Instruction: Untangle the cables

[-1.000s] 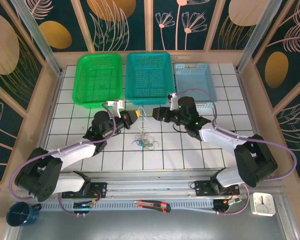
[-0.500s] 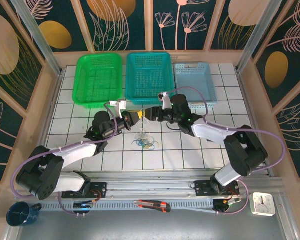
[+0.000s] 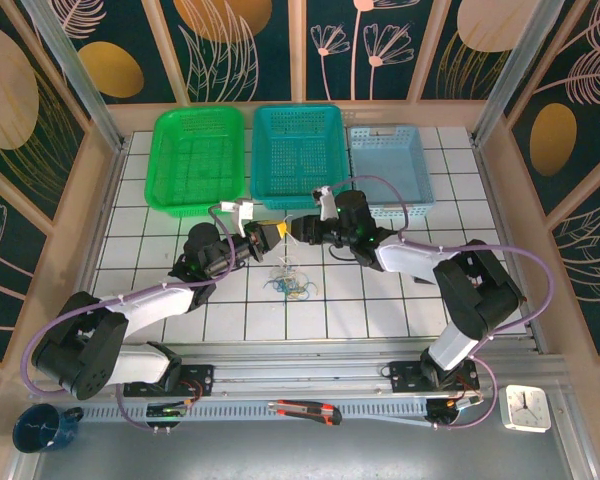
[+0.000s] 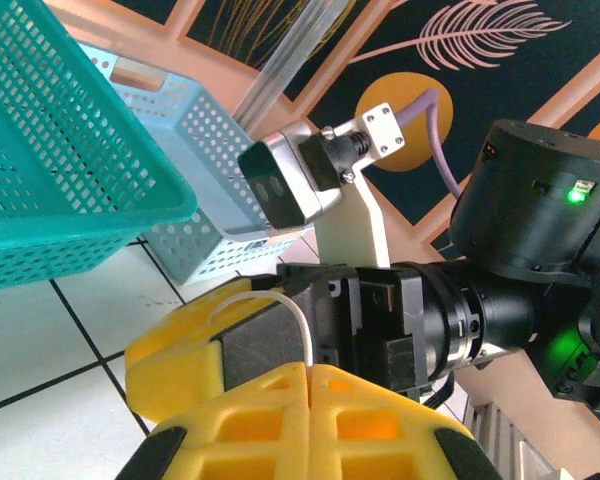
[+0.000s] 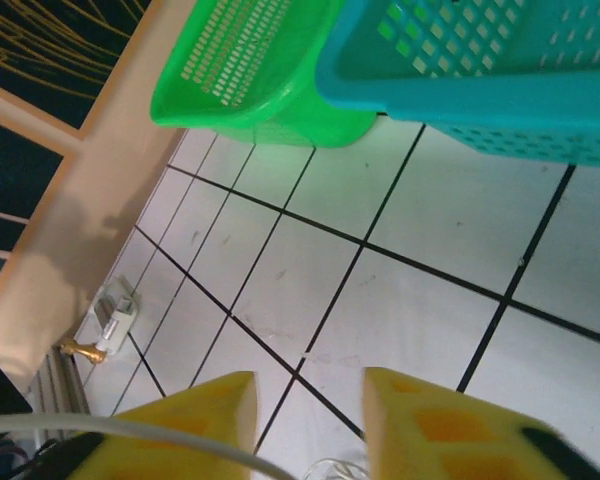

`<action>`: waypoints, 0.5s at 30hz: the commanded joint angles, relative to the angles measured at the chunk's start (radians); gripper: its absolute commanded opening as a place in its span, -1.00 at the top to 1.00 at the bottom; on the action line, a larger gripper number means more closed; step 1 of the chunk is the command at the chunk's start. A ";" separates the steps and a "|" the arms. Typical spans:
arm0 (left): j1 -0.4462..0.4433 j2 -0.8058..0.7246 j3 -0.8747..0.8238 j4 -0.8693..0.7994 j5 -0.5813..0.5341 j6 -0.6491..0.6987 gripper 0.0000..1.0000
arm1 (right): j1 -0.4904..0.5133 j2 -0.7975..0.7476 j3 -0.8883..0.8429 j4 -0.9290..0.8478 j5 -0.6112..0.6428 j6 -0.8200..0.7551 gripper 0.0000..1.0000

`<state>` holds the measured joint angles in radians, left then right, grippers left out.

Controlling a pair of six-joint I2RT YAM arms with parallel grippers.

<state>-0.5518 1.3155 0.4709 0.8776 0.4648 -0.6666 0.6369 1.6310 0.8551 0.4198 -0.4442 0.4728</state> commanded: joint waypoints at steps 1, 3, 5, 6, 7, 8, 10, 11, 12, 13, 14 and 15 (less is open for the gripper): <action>-0.005 0.008 -0.011 0.067 0.031 -0.011 1.00 | -0.013 0.003 0.031 0.034 0.012 -0.004 0.73; -0.005 0.010 -0.017 0.074 0.033 -0.015 1.00 | -0.021 -0.006 0.037 0.016 0.030 -0.013 1.00; -0.006 0.011 -0.023 0.080 0.031 -0.017 1.00 | -0.031 -0.023 0.039 0.002 0.046 -0.024 1.00; -0.006 0.014 -0.027 0.083 0.032 -0.018 1.00 | -0.037 -0.035 0.040 -0.008 0.055 -0.028 1.00; -0.007 0.016 -0.029 0.084 0.033 -0.018 1.00 | -0.042 -0.048 0.043 -0.016 0.061 -0.033 1.00; -0.007 0.017 -0.033 0.085 0.032 -0.017 1.00 | -0.045 -0.061 0.049 -0.033 0.067 -0.041 1.00; -0.007 0.023 -0.044 0.091 0.028 -0.015 1.00 | -0.047 -0.094 0.068 -0.071 0.088 -0.059 1.00; -0.007 0.025 -0.050 0.095 0.024 -0.015 0.89 | -0.047 -0.108 0.084 -0.093 0.095 -0.069 1.00; -0.007 0.029 -0.056 0.100 0.022 -0.015 0.72 | -0.048 -0.122 0.100 -0.114 0.097 -0.079 1.00; -0.006 0.031 -0.060 0.103 0.019 -0.013 0.53 | -0.048 -0.132 0.116 -0.131 0.099 -0.084 1.00; -0.007 0.036 -0.064 0.106 0.014 -0.012 0.28 | -0.047 -0.142 0.131 -0.150 0.100 -0.088 1.00; -0.007 0.039 -0.070 0.106 0.008 -0.008 0.06 | -0.045 -0.151 0.149 -0.166 0.101 -0.093 1.00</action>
<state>-0.5518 1.3403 0.4168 0.9169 0.4667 -0.6830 0.6006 1.5410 0.9352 0.3084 -0.3824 0.4202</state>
